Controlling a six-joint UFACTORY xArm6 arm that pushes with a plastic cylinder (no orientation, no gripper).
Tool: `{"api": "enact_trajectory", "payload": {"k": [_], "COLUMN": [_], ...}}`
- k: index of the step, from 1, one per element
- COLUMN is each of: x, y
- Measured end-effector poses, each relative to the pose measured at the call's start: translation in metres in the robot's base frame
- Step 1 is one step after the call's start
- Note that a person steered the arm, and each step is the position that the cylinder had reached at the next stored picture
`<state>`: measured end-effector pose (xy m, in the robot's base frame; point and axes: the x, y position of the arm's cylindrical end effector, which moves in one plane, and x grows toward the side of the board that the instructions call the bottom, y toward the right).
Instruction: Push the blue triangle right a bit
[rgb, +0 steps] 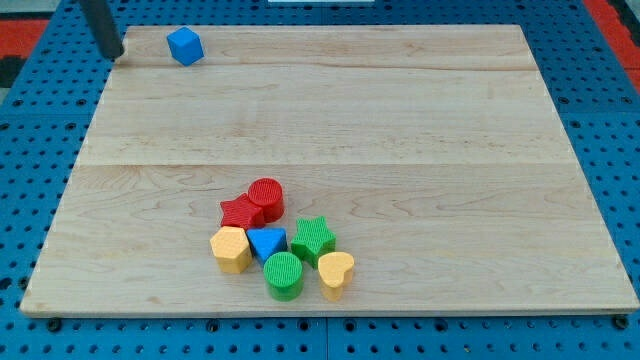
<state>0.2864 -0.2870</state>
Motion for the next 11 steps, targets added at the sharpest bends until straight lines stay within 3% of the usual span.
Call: {"api": "enact_trajectory", "payload": {"k": [3,4,5,7,8,11], "x": [0.287,0.331,0.321,0.270,0.283,0.235], "y": [0.107,0.172,0.233,0.243,0.266,0.217]}}
